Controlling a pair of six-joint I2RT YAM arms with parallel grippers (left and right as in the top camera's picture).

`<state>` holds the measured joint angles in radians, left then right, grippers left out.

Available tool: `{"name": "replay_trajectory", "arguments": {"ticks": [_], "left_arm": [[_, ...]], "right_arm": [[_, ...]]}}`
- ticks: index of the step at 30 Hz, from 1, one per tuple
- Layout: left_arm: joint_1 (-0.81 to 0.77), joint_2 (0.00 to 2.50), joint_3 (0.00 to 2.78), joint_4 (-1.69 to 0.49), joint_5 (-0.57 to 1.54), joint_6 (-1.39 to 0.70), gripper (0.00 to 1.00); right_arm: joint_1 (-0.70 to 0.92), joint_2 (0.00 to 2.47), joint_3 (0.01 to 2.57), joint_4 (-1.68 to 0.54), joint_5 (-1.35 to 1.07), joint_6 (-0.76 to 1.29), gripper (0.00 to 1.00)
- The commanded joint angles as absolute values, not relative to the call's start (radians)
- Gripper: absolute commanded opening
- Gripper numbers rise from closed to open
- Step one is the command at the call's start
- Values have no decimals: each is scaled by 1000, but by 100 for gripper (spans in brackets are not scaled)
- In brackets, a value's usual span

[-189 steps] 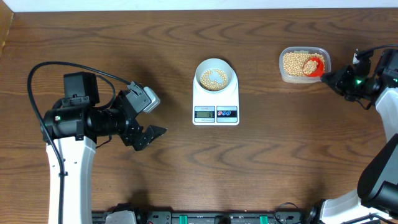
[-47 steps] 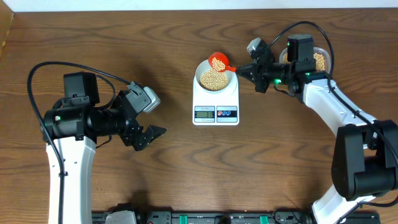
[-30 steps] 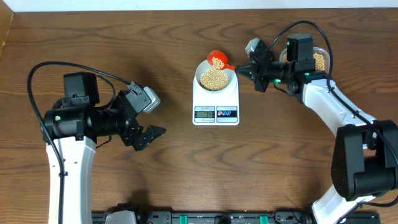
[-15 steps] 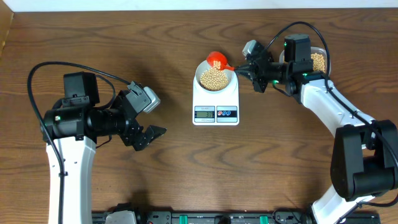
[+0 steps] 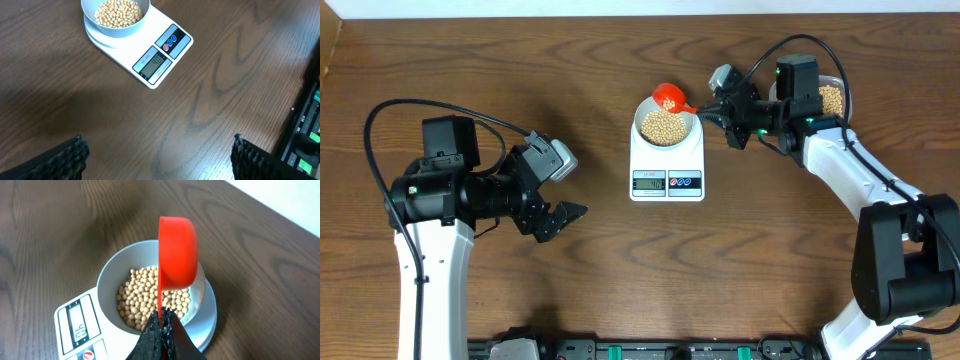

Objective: Scoop item into bowl and weigh 50g on scale

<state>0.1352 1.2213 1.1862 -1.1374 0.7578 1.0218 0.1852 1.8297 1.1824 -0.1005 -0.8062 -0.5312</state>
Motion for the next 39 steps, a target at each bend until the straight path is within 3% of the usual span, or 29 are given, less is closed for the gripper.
{"name": "replay_trajectory", "arguments": {"ticks": [1, 27, 33, 39], "left_arm": [[133, 1214, 1213, -1140, 774, 1035, 93], [133, 1215, 1213, -1140, 774, 1035, 93], [133, 1215, 1213, -1140, 774, 1035, 93], [133, 1215, 1213, -1140, 774, 1035, 93]], "right_arm": [[192, 1789, 1178, -88, -807, -540, 1], [201, 1775, 1178, -87, -829, -507, 1], [221, 1773, 1178, -172, -693, -690, 1], [227, 1709, 1178, -109, -688, -690, 1]]}}
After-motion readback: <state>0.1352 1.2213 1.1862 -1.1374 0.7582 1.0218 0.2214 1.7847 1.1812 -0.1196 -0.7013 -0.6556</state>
